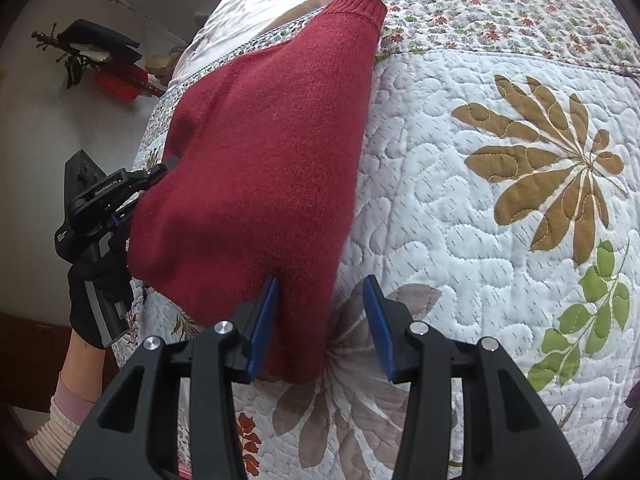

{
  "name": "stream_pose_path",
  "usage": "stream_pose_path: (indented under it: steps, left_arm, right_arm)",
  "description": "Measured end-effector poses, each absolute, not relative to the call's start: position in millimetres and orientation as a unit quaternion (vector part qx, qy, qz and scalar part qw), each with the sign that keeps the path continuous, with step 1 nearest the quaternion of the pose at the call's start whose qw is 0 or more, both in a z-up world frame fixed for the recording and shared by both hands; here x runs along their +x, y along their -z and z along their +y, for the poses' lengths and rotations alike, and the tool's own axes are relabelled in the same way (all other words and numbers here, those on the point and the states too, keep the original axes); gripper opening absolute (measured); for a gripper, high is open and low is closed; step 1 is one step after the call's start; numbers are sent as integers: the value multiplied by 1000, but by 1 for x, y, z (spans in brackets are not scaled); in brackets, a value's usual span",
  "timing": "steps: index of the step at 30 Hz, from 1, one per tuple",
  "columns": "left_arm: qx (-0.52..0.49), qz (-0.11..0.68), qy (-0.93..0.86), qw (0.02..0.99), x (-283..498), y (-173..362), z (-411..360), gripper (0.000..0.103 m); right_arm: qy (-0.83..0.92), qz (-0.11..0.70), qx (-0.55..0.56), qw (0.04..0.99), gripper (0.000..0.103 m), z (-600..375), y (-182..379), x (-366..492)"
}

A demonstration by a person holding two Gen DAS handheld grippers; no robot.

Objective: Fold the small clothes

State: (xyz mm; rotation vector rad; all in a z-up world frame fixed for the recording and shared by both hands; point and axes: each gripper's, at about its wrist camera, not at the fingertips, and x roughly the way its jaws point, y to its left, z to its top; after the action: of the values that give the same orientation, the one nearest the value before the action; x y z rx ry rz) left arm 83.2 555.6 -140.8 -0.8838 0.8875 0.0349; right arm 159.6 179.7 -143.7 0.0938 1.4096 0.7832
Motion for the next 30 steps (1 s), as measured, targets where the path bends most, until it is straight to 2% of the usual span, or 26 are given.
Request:
stream_pose_path:
  steps: [7, 9, 11, 16, 18, 20, 22, 25, 30]
  left_arm:
    - [-387, 411, -13, 825, 47, 100, 545, 19]
    - [-382, 402, 1, 832, 28, 87, 536, 24]
    - [-370, 403, 14, 837, 12, 79, 523, 38]
    - [-339, 439, 17, 832, 7, 93, 497, 40]
    - [-330, 454, 7, 827, 10, 104, 495, 37]
    - [-329, 466, -2, 821, 15, 116, 496, 17]
    - [-337, 475, -4, 813, 18, 125, 500, 12]
    - [-345, 467, 2, 814, 14, 118, 505, 10]
    - [-338, 467, 7, 817, 8, 115, 513, 10]
  right_arm:
    - [-361, 635, 60, 680, 49, 175, 141, 155]
    - [-369, 635, 66, 676, 52, 172, 139, 150]
    - [-371, 636, 66, 674, 54, 175, 139, 146]
    - [-360, 652, 69, 664, 54, 184, 153, 144]
    - [-354, 660, 70, 658, 54, 188, 159, 145]
    - [-355, 668, 79, 649, 51, 189, 164, 146]
    - [-365, 673, 95, 636, 32, 189, 164, 148]
    - [-372, 668, 97, 637, 21, 187, 152, 146]
    - [-376, 658, 83, 647, 18, 184, 143, 140]
